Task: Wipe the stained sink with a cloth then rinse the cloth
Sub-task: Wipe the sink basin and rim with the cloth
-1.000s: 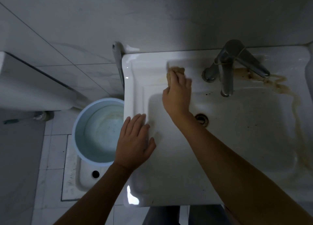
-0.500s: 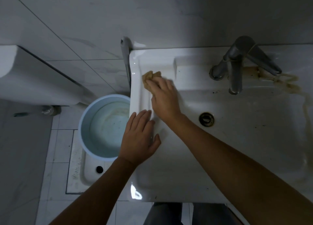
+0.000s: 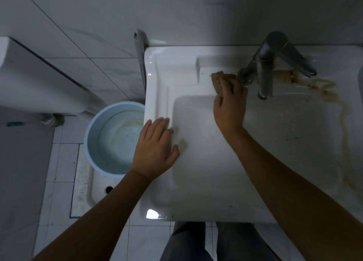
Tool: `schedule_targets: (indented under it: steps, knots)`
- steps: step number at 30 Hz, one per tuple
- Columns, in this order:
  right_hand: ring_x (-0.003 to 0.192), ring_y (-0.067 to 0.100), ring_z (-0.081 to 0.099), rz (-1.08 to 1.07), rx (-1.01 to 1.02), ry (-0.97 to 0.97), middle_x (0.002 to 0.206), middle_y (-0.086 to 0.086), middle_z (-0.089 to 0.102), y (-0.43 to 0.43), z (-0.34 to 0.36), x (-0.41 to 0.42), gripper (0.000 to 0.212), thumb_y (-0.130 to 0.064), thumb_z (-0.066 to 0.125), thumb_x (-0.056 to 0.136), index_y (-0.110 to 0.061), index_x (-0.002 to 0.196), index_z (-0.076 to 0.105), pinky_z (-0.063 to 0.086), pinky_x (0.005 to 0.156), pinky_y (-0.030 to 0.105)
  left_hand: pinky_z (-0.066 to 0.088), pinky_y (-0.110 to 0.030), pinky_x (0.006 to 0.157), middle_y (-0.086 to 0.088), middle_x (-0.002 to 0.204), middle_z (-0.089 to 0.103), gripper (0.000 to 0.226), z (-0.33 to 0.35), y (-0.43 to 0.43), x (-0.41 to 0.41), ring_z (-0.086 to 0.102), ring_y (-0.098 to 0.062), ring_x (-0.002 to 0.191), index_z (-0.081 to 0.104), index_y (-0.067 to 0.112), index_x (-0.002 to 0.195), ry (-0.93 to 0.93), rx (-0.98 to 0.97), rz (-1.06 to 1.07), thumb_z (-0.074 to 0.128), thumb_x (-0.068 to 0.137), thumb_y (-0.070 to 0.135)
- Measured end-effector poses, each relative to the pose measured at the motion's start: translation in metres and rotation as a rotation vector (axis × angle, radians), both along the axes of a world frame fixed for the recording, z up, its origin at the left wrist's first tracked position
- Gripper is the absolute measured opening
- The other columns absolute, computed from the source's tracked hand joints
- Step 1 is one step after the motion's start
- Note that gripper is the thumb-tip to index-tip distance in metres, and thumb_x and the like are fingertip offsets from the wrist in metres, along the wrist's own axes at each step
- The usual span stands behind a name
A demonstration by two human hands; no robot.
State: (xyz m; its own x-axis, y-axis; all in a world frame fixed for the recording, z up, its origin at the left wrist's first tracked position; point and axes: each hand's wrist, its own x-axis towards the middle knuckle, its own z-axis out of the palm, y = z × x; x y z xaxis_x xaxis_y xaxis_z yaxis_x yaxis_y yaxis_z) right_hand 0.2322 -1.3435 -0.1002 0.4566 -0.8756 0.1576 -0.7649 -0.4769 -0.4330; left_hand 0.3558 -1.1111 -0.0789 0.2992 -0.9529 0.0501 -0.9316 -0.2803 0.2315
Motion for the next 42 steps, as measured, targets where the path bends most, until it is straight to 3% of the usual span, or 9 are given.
schedule_targets:
  steps: [4,10,17,21,27,29,32,38,42]
  knots:
    - [0.128,0.031,0.041,-0.038,0.121,-0.175,0.14,0.009,0.049,0.04,0.005,0.049,0.052,-0.01,0.06,0.084,-0.018,0.135,0.056,0.043,0.107,0.044,0.024,-0.05,0.124,-0.016,0.145,0.056,0.045,0.0,-0.001,-0.001,0.048,-0.034,0.139,0.067,0.008,0.12,-0.023,0.029,0.001,0.06,0.089,0.039]
    - [0.12,0.03,0.048,0.445,0.264,-0.19,0.13,0.006,0.057,0.058,0.015,0.035,0.047,-0.005,0.059,0.084,-0.015,0.13,0.064,0.048,0.099,0.042,0.021,-0.049,0.125,-0.016,0.146,0.054,0.051,0.002,-0.001,-0.004,0.045,-0.033,0.141,0.064,0.009,0.126,-0.062,0.061,-0.002,0.053,0.092,0.044]
    - [0.121,0.025,0.048,0.21,0.227,-0.043,0.134,0.002,0.053,-0.022,0.027,-0.133,0.053,-0.007,0.063,0.083,-0.019,0.134,0.059,0.041,0.105,0.032,0.026,-0.053,0.12,-0.02,0.144,0.055,0.053,0.005,-0.006,-0.01,0.049,-0.038,0.136,0.064,0.003,0.125,-0.13,0.053,-0.018,0.05,0.091,0.041]
    - [0.123,0.026,0.048,0.048,0.214,-0.01,0.135,0.006,0.054,-0.071,0.039,-0.192,0.049,-0.011,0.063,0.086,-0.02,0.134,0.058,0.039,0.105,0.032,0.028,-0.055,0.119,-0.018,0.149,0.052,0.055,0.01,-0.065,-0.042,0.046,-0.04,0.138,0.059,0.008,0.134,-0.105,0.045,0.037,0.047,0.094,0.043]
    - [0.123,0.03,0.051,0.03,0.044,-0.103,0.132,0.01,0.056,-0.125,0.036,-0.145,0.045,-0.018,0.06,0.087,-0.016,0.132,0.056,0.044,0.104,0.044,0.035,-0.051,0.117,-0.018,0.153,0.047,0.061,0.009,-0.171,-0.09,0.042,-0.038,0.142,0.049,0.007,0.145,-0.022,0.003,0.032,0.048,0.095,0.042]
    - [0.128,0.03,0.048,0.134,-0.009,-0.003,0.139,0.006,0.054,-0.12,0.029,-0.11,0.046,-0.024,0.054,0.088,-0.02,0.134,0.054,0.039,0.108,0.043,0.033,-0.05,0.118,-0.016,0.155,0.045,0.063,0.003,-0.182,-0.094,0.04,-0.036,0.144,0.045,0.008,0.148,-0.03,0.042,0.02,0.046,0.096,0.044]
    - [0.129,0.03,0.046,0.157,-0.025,0.108,0.141,0.004,0.054,-0.1,0.015,-0.09,0.048,-0.025,0.061,0.087,-0.024,0.135,0.054,0.035,0.107,0.044,0.034,-0.05,0.118,-0.017,0.154,0.045,0.063,-0.006,-0.185,-0.092,0.039,-0.035,0.144,0.043,0.007,0.148,-0.038,0.072,-0.005,0.047,0.097,0.042]
    - [0.12,0.034,0.046,0.158,-0.117,0.175,0.14,0.009,0.05,-0.118,0.015,-0.165,0.06,-0.015,0.056,0.081,-0.023,0.141,0.048,0.042,0.1,0.045,0.033,-0.052,0.118,-0.019,0.155,0.042,0.064,-0.012,-0.181,-0.093,0.037,-0.038,0.146,0.043,0.005,0.149,-0.045,0.083,-0.006,0.052,0.094,0.039]
    - [0.12,0.036,0.047,0.155,-0.108,0.187,0.132,0.013,0.052,-0.137,0.021,-0.19,0.054,-0.011,0.059,0.078,-0.016,0.131,0.051,0.046,0.098,0.047,0.032,-0.053,0.118,-0.019,0.156,0.041,0.064,-0.013,-0.181,-0.095,0.035,-0.038,0.147,0.044,0.005,0.147,-0.028,0.092,0.011,0.052,0.093,0.04]
